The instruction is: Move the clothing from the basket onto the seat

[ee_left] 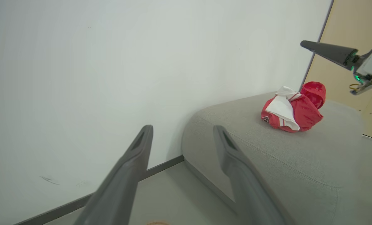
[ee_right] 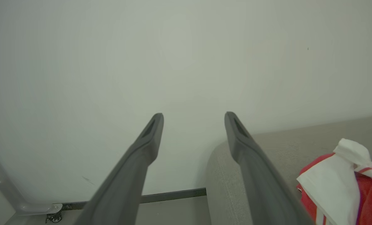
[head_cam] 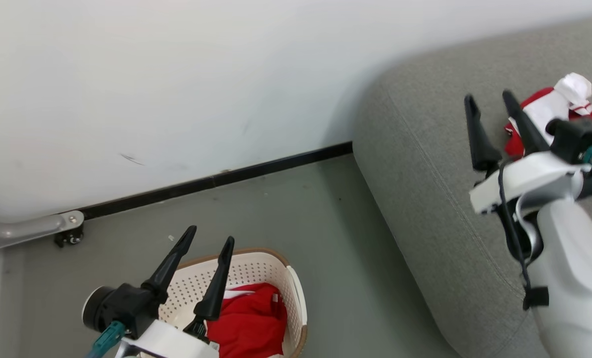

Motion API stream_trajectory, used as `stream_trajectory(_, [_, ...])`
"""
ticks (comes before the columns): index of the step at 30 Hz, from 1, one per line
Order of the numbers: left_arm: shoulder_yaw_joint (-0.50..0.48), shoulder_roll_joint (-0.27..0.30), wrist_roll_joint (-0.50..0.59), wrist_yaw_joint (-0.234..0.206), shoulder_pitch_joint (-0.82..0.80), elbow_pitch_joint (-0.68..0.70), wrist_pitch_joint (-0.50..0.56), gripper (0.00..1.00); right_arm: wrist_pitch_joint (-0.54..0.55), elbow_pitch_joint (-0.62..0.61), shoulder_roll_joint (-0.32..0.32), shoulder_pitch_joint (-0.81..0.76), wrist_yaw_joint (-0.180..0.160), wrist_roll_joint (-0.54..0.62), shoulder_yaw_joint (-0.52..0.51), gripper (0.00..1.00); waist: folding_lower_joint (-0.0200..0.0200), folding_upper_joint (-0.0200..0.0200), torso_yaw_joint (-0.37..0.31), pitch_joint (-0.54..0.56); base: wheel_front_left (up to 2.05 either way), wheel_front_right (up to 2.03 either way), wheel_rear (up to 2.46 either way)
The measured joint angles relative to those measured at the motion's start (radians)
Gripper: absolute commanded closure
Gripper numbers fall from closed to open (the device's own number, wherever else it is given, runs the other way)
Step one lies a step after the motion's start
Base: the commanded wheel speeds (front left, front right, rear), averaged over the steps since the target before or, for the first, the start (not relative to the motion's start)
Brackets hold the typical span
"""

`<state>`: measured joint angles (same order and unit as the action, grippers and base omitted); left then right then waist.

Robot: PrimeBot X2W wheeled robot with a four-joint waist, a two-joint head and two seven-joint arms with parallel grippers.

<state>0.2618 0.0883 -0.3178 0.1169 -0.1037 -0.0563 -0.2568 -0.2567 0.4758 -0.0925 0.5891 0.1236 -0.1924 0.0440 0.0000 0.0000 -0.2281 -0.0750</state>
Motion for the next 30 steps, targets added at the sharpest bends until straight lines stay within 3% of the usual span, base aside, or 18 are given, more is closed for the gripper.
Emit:
stream_trajectory(12, [-0.105, -0.026, -0.007, -0.019, 0.092, -0.025, 0.0, 0.0, 0.0, -0.056, -0.009, -0.21, 0.0, -0.027, 0.081, 0.0, 0.0, 0.0, 0.078, 0.072, 0.0, 0.0, 0.0])
stream_trajectory(23, [-0.199, -0.046, -0.061, -0.039, 0.164, -0.091, 0.0, 0.0, 0.0, -0.12, 0.003, -0.395, 0.0, -0.033, 0.091, 0.0, 0.0, 0.0, 0.143, 0.119, 0.0, 0.0, 0.0])
stream_trajectory(30, [-0.213, -0.047, -0.06, -0.041, 0.183, -0.127, 0.0, 0.0, 0.0, -0.152, 0.026, -0.509, 0.0, -0.019, 0.113, 0.0, 0.0, 0.0, 0.175, 0.141, 0.0, 0.0, 0.0])
